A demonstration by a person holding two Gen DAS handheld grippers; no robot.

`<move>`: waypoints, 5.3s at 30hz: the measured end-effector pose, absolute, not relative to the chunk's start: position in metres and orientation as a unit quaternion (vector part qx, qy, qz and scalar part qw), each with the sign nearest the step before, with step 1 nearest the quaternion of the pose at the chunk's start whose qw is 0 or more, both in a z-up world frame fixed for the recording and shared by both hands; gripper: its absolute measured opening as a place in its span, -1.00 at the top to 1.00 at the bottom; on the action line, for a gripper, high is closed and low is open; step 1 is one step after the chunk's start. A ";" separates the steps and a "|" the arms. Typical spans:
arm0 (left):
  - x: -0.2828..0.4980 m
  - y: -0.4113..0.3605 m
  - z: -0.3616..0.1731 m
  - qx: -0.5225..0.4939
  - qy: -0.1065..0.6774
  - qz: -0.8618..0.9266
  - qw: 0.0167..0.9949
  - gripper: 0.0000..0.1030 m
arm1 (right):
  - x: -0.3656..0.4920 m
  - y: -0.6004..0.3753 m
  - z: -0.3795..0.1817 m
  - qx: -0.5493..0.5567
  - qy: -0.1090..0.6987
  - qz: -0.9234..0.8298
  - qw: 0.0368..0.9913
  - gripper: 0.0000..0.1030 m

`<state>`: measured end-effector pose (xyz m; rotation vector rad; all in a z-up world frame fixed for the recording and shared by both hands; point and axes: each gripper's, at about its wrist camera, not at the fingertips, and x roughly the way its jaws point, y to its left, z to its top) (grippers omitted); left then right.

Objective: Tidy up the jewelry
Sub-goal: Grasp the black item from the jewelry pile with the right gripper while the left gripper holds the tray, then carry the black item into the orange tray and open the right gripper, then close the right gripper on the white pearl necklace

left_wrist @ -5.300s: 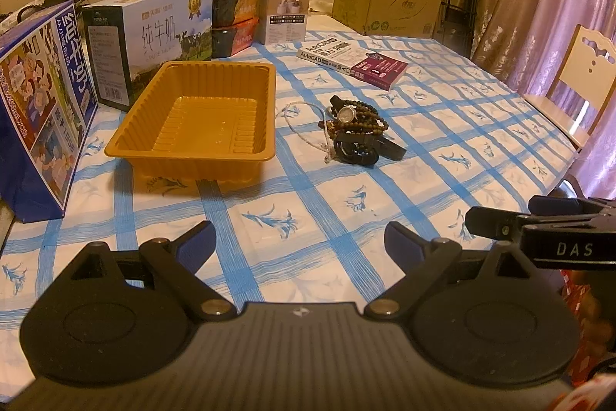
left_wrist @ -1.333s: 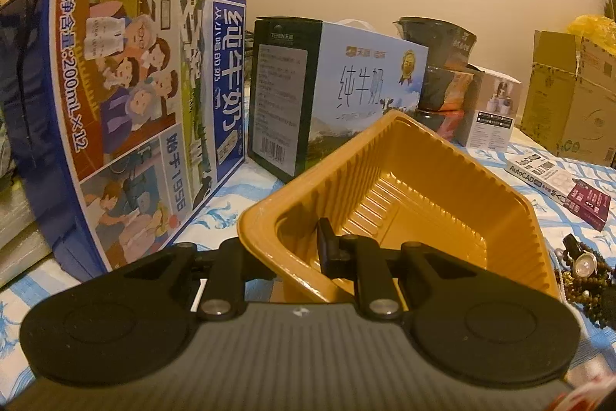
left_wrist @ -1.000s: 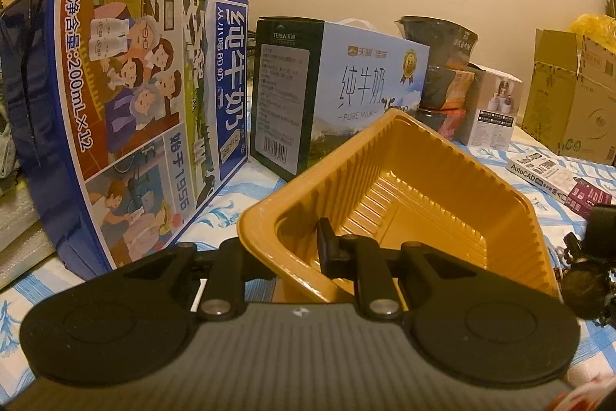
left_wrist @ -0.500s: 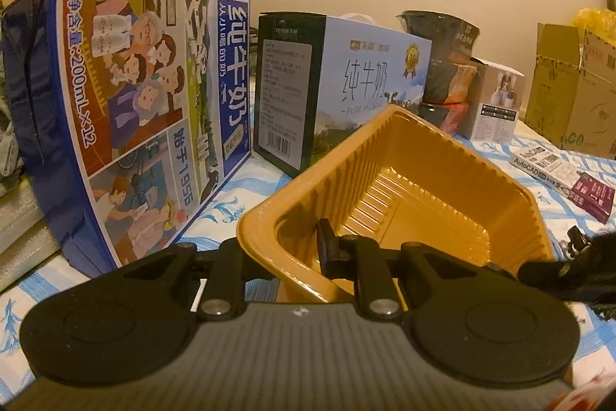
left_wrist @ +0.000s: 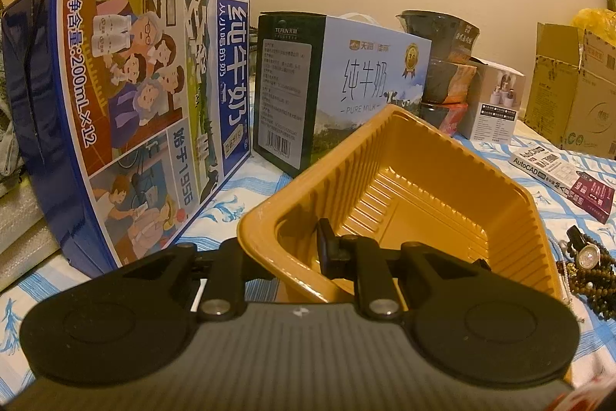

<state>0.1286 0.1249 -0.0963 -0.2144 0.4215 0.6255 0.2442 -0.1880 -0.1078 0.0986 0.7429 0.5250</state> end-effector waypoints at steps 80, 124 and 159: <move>0.130 0.129 -0.098 -0.099 0.214 0.301 0.924 0.65 | 0.218 -0.062 -0.094 0.038 0.372 0.458 0.806 0.49; 0.133 0.135 -0.099 -0.103 0.217 0.297 0.924 0.64 | 0.281 -0.123 -0.140 -0.015 0.375 0.307 0.874 0.44; 0.134 0.136 -0.100 -0.104 0.218 0.297 0.924 0.64 | 0.260 -0.101 -0.143 -0.155 0.291 0.316 0.890 0.87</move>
